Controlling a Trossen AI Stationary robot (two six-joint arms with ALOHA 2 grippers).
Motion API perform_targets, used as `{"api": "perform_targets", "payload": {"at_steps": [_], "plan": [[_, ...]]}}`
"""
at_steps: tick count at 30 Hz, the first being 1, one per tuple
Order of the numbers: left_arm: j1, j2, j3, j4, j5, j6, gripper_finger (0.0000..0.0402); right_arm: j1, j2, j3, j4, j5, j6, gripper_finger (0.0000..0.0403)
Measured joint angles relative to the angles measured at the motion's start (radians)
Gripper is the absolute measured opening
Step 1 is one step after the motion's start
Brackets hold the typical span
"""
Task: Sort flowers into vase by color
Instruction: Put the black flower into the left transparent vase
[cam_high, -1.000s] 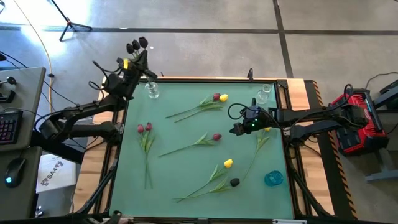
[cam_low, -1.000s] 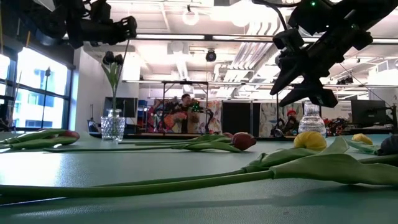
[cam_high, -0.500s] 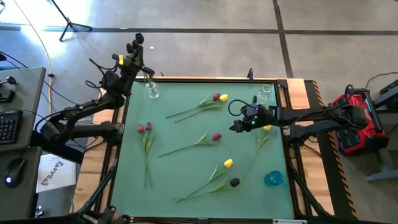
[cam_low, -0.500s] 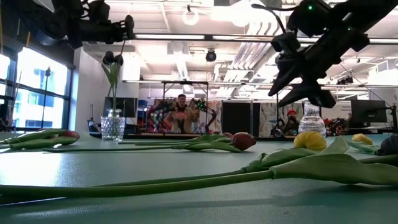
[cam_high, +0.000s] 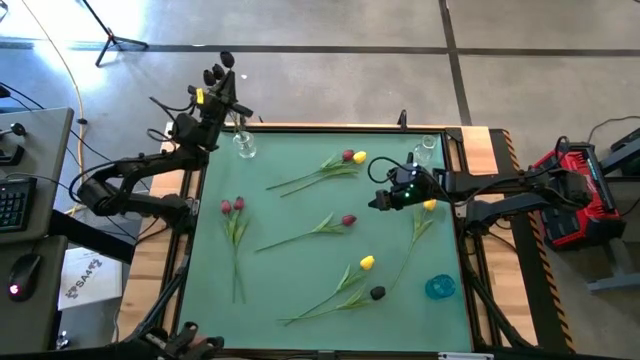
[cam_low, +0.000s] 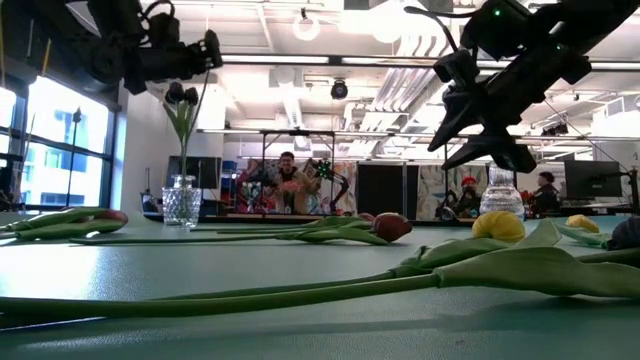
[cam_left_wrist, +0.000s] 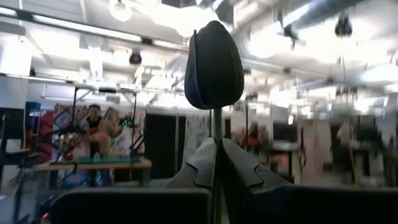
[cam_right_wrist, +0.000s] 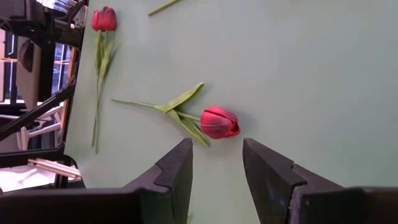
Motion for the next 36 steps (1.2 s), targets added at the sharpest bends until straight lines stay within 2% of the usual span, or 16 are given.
{"api": "perform_targets", "payload": {"at_steps": [3,8,25,29,32,36], "plan": [[-0.010,-0.002,0.001,0.073,-0.023,0.002,0.0000,0.004,0.000,0.000,0.000,-0.005,0.018,0.0130],[-0.014,-0.030,0.001,0.042,-0.057,0.044,0.0000,0.007,0.000,0.000,0.000,-0.004,0.018,0.0130],[-0.038,-0.030,0.001,-0.202,-0.090,0.035,0.0000,0.007,0.000,0.000,0.000,0.016,0.034,0.0130],[-0.038,-0.030,0.000,-0.285,-0.118,-0.039,0.0002,0.007,0.000,0.000,0.000,0.016,0.034,0.0130],[-0.039,-0.030,0.000,-0.340,-0.168,-0.099,0.0015,0.007,0.000,0.000,0.000,0.016,0.034,0.0130],[-0.038,-0.030,0.000,-0.377,-0.173,-0.168,0.0052,0.007,0.000,0.000,0.000,0.013,0.041,0.0130]]}}
